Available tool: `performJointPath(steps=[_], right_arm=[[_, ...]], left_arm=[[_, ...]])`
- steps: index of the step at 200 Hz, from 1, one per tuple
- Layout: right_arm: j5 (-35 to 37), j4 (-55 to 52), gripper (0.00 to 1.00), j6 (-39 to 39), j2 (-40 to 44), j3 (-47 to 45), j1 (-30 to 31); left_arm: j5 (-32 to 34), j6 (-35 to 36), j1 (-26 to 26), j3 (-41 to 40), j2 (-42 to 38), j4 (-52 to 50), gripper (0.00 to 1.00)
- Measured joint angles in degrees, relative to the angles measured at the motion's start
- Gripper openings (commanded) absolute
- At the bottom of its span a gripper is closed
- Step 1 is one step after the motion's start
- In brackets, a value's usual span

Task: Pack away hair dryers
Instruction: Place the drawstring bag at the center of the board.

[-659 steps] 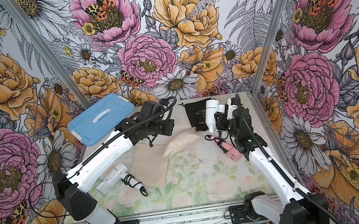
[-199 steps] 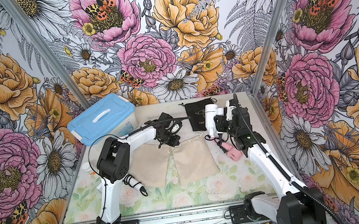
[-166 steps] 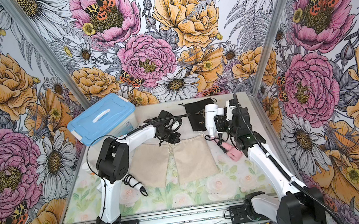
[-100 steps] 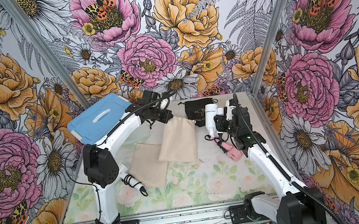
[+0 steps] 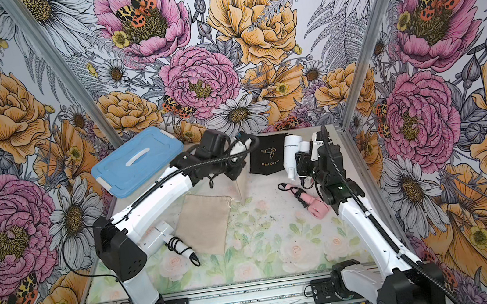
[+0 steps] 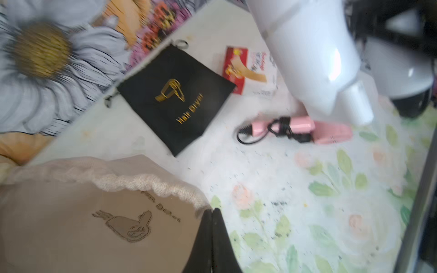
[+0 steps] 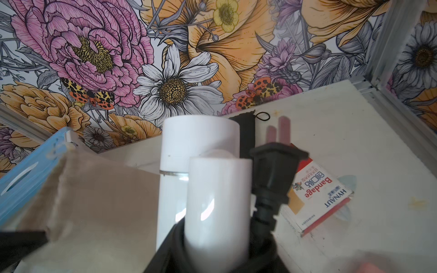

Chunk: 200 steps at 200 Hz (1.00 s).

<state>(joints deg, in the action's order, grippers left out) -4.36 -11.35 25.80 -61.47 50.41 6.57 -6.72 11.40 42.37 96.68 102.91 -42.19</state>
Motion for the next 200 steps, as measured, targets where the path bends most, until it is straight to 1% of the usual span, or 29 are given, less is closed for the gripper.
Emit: performJointPath(steps=[25, 50, 59, 68, 72, 78, 82, 93, 103, 133, 169, 200], right_arm=[[1.20, 0.00, 0.22, 0.02, 2.08, -0.74, -0.28], [1.66, 0.02, 0.22, 0.04, 3.28, -1.53, -0.61], [1.77, 0.02, 0.22, 0.07, 3.37, -1.86, -0.66], [1.81, 0.00, 0.22, 0.09, 3.39, -2.19, -0.66], [1.81, 0.00, 0.22, 0.13, 3.39, -2.32, -0.66], [1.81, -0.11, 0.22, 0.20, 3.39, -2.51, -0.66], [1.81, -0.11, 0.22, 0.20, 3.39, -2.64, -0.66], [1.81, -0.22, 0.22, 0.20, 3.39, -2.75, -0.68], [1.79, -0.20, 0.22, 0.20, 3.39, -2.80, -0.72], [1.79, -0.20, 0.22, 0.22, 3.39, -2.80, -0.94], [1.77, -0.17, 0.22, 0.22, 3.37, -2.80, -1.05], [1.62, -0.17, 0.22, 0.22, 3.37, -2.80, -1.55]], left_arm=[[0.09, -2.14, 1.95, -8.81, -0.07, 2.62, 0.00], [0.11, -4.66, 2.03, -12.57, -0.07, 5.05, 0.00], [-0.07, -5.53, 2.03, -13.07, -0.07, 6.32, 0.16], [-0.39, -6.49, 2.16, -13.38, -0.09, 7.74, 0.27], [-0.57, -7.02, 2.23, -13.46, -0.09, 8.31, 0.34], [-0.83, -7.85, 2.38, -13.49, -0.09, 9.09, 0.47], [-1.05, -8.28, 2.49, -13.51, -0.07, 9.55, 0.53], [-1.62, -8.79, 2.95, -13.51, -0.09, 10.75, 0.64], [-2.08, -9.86, 3.50, -13.51, -0.11, 11.72, 0.70], [-4.90, -11.32, 4.39, -13.70, -1.99, 13.62, 0.75], [-7.98, -13.00, 4.44, -11.39, -3.85, 15.76, 0.76], [-8.61, -14.32, 4.44, -9.01, -3.82, 16.59, 0.77]])
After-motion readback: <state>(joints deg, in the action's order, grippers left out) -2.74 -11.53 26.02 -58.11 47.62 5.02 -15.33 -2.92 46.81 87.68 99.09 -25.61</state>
